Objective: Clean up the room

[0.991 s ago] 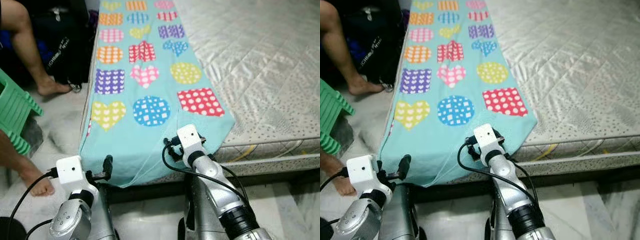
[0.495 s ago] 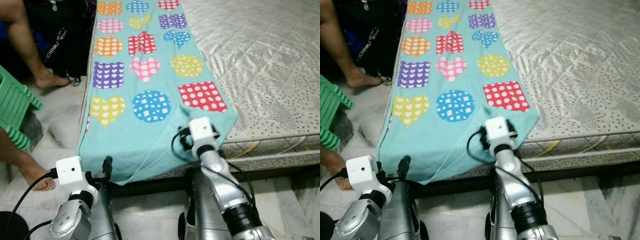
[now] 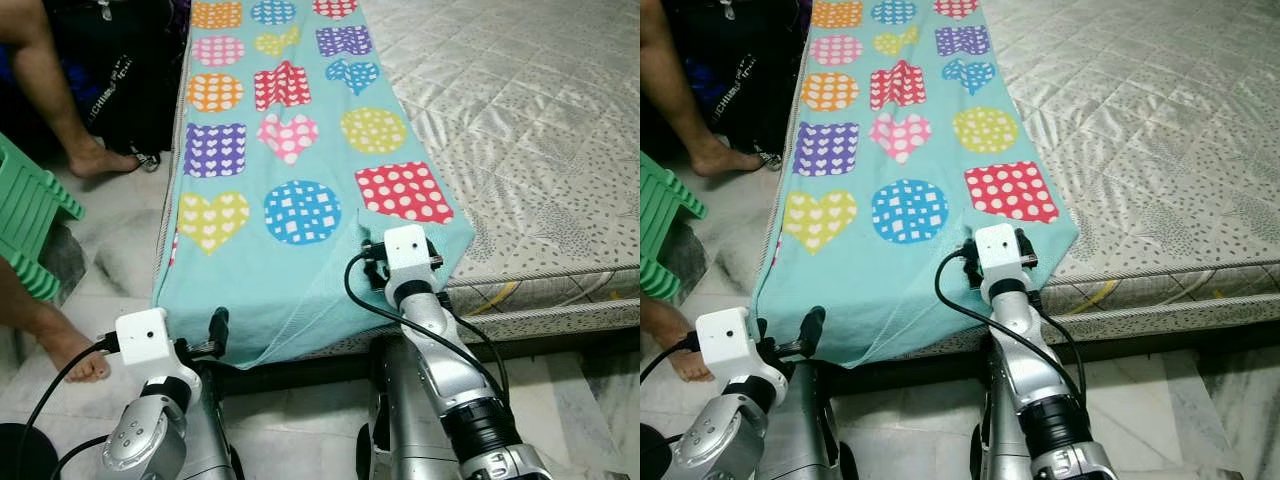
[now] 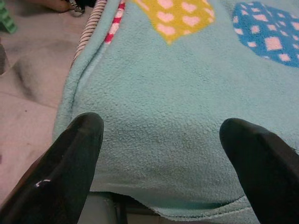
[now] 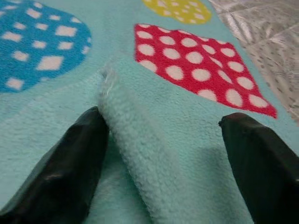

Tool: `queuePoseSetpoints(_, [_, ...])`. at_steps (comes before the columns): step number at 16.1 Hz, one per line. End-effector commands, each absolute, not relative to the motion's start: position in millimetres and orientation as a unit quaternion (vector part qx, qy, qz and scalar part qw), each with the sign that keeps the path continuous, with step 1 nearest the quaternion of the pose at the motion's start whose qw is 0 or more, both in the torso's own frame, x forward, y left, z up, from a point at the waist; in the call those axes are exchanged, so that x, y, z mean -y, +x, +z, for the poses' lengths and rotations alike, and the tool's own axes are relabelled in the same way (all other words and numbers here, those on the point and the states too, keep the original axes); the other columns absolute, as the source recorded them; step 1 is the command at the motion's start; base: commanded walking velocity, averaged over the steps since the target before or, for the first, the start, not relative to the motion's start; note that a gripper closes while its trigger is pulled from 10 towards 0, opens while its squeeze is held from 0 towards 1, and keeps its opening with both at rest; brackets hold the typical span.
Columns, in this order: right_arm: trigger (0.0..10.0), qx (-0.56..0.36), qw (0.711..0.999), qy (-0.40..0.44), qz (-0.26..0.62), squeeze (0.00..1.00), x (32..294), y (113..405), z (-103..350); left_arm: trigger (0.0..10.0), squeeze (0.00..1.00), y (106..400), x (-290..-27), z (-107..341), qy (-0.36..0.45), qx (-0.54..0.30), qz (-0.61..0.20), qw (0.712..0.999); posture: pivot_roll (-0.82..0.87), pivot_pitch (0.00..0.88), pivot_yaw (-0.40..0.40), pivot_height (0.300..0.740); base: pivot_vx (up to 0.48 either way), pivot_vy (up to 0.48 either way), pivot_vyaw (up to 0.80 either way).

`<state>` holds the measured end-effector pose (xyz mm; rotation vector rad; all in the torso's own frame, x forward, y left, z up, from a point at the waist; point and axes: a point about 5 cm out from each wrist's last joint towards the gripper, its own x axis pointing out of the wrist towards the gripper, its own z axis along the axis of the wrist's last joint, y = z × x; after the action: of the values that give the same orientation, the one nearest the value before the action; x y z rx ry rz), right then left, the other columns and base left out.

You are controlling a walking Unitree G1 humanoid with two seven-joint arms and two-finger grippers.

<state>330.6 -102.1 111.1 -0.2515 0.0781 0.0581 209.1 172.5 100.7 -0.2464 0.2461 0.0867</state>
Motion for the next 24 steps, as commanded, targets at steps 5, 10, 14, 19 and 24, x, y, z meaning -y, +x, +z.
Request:
queuePoseSetpoints(5, [0.0,-0.037,0.99,-0.134,0.005,0.0,111.0,328.1,108.4,10.0,0.0,209.1,-175.5,100.6,-0.114,-0.124,0.05,0.985,-0.03,0.179,-0.007,0.482,0.0,0.0,0.0])
queuePoseSetpoints(10, [0.0,-0.023,0.991,-0.132,0.003,0.0,112.6,325.4,109.8,10.0,0.0,210.6,-179.2,102.4,-0.11,-0.117,0.059,0.985,-0.03,0.176,-0.006,0.482,0.0,0.0,0.0])
queuePoseSetpoints(14, [0.0,-0.015,0.991,-0.136,0.004,0.0,115.2,323.0,109.5,10.0,0.0,211.3,-178.7,103.0,-0.111,-0.116,0.06,0.985,-0.03,0.175,-0.002,0.482,0.0,0.0,0.0])
queuePoseSetpoints(19, [0.0,-0.011,0.99,-0.138,0.015,0.0,114.9,320.2,107.7,10.0,0.0,212.3,-180.6,103.2,-0.111,-0.115,0.062,0.985,-0.03,0.176,-0.002,0.482,0.0,0.0,0.0])
queuePoseSetpoints(24, [0.0,-0.006,0.991,-0.133,0.027,0.0,112.3,318.4,107.7,10.0,0.0,212.1,-181.1,102.9,-0.11,-0.115,0.062,0.985,-0.03,0.171,0.0,0.482,0.0,0.0,0.0])
